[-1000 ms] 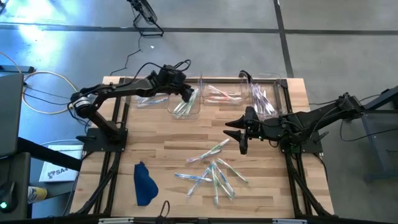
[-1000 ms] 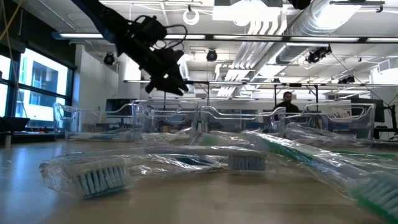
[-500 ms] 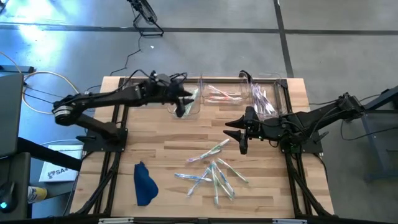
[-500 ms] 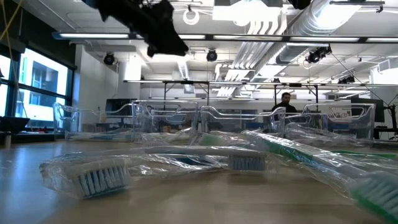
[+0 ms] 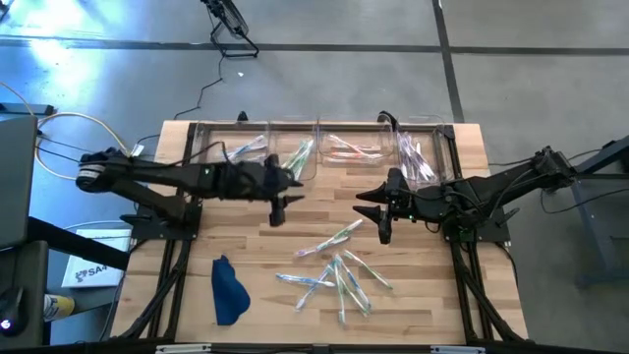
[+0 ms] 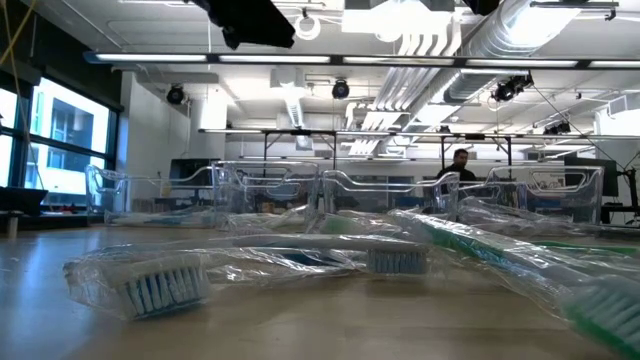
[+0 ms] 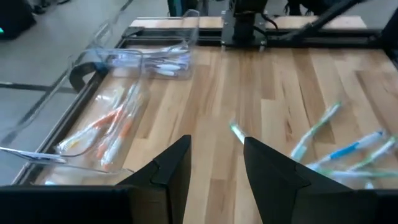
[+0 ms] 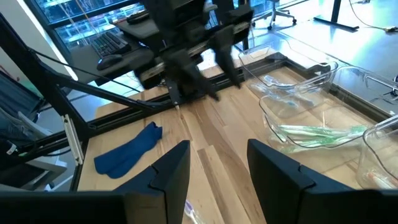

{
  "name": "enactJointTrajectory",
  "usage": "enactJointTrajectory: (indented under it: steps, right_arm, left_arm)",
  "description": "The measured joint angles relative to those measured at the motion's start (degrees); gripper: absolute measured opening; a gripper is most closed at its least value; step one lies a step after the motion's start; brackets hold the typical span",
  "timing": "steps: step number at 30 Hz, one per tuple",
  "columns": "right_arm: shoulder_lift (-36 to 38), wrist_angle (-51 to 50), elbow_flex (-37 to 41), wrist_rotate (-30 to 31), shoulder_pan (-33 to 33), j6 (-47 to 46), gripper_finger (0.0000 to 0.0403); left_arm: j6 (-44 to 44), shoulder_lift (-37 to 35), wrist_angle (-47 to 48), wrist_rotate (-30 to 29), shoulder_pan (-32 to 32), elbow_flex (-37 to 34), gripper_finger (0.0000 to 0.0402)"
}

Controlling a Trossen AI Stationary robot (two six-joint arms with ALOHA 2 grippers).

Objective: Pick & Place Toothbrushes
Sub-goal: Put the blue toothbrush into the left transparent bin

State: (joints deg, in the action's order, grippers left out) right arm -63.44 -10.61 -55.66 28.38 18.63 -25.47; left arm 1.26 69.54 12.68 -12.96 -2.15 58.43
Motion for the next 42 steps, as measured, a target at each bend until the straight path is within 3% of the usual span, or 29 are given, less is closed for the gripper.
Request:
enactJointTrajectory:
  steps: [9,19,24,29,42]
  right_arm:
    - [0.0,0.0,0.0,0.0,0.0,0.2,0.0152]
    - [0.0,0.0,0.0,0.0,-0.4,0.2,0.0152]
    - [0.0,0.0,0.0,0.0,-0.4,0.2,0.0152]
    - [0.0,0.0,0.0,0.0,-0.4,0.2,0.0152]
    - [0.0,0.0,0.0,0.0,-0.4,0.2,0.0152]
  left_arm:
    - [0.0,0.2,-0.1,-1.6,-9.4,0.0,0.0143]
    - [0.0,0.2,0.1,-1.9,-15.1,0.0,0.0143]
    - [3.5,0.2,6.6,-1.1,-17.8,0.0,0.0143]
    - [7.0,0.2,11.9,2.2,-20.1,0.0,0.0143]
    - [6.3,0.2,11.0,0.5,-21.1,0.0,0.0143]
